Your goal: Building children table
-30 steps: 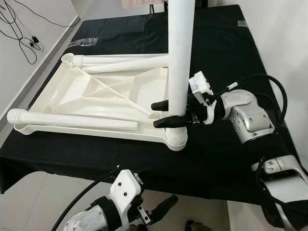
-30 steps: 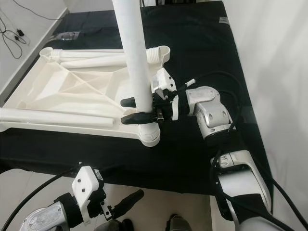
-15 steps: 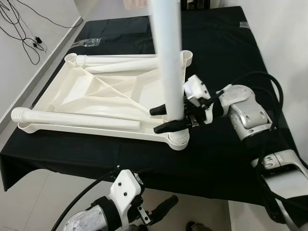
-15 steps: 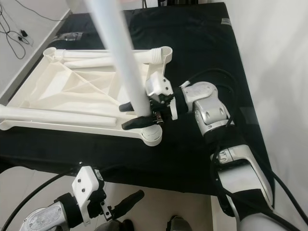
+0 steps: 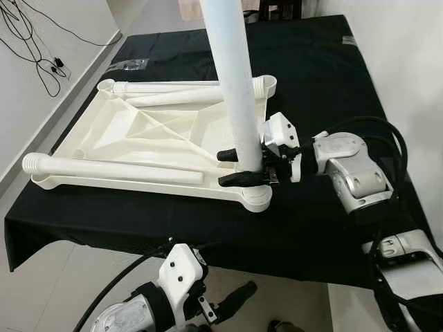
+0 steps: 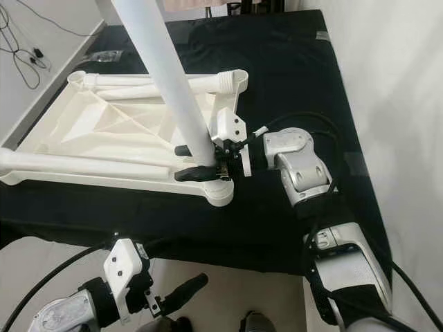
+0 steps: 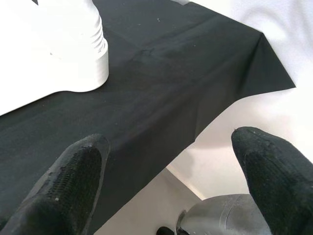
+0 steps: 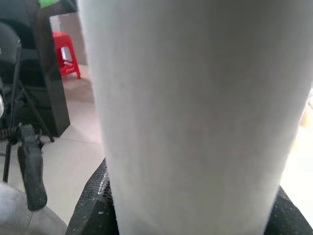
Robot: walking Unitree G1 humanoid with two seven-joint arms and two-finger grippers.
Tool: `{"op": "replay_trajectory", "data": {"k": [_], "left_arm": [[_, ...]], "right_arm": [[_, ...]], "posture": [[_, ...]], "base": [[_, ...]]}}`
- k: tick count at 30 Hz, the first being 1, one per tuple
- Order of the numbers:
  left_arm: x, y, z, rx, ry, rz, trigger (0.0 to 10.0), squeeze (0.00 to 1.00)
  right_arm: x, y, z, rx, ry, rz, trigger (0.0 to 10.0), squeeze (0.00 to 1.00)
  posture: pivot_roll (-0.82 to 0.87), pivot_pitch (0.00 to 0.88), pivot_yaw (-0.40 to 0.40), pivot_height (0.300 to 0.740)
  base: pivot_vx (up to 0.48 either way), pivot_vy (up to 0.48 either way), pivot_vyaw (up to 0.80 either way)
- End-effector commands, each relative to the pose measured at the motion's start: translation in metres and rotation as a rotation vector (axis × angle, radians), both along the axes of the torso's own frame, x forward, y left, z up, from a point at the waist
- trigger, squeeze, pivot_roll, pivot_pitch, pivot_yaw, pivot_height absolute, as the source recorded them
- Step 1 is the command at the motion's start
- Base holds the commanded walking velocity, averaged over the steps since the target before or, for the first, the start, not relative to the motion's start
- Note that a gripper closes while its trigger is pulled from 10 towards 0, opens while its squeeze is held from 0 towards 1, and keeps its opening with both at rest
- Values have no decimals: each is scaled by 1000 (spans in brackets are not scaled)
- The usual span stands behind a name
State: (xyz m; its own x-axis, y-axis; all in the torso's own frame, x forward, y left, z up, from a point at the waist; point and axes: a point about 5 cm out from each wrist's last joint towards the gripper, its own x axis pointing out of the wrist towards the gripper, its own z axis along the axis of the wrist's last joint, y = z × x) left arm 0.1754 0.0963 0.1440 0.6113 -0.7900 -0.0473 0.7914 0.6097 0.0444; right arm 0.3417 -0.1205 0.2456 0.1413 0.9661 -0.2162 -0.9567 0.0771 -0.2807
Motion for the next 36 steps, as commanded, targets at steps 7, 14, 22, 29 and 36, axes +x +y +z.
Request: {"op": "replay_trajectory", "data": {"k": [7,14,22,29,36], "left_arm": [[-1,4,-4,18,18,1,10000,0],[-1,3,-5,18,21,-2,10000,0],[-3,3,-5,20,21,-2,10000,0],[1,6,-7,22,20,7,10000,0],[7,7,-11,36,12,14,10000,0]], "right_arm": [[13,-3,-38,31,179,-290,10000,0],[9,-2,-51,32,178,-420,10000,0],[10,-21,-69,6,150,-931,10000,0],[-40,-13,-92,102,105,-1421,10000,0],[-28,0,-89,158,98,-1430,10000,0]], "posture": [[21,224,107,740],[17,218,110,740],[12,217,81,740],[2,203,98,740],[6,173,91,740]], "base": [[0,0,0],[0,0,0],[0,0,0],[0,0,0],[0,0,0]]}}
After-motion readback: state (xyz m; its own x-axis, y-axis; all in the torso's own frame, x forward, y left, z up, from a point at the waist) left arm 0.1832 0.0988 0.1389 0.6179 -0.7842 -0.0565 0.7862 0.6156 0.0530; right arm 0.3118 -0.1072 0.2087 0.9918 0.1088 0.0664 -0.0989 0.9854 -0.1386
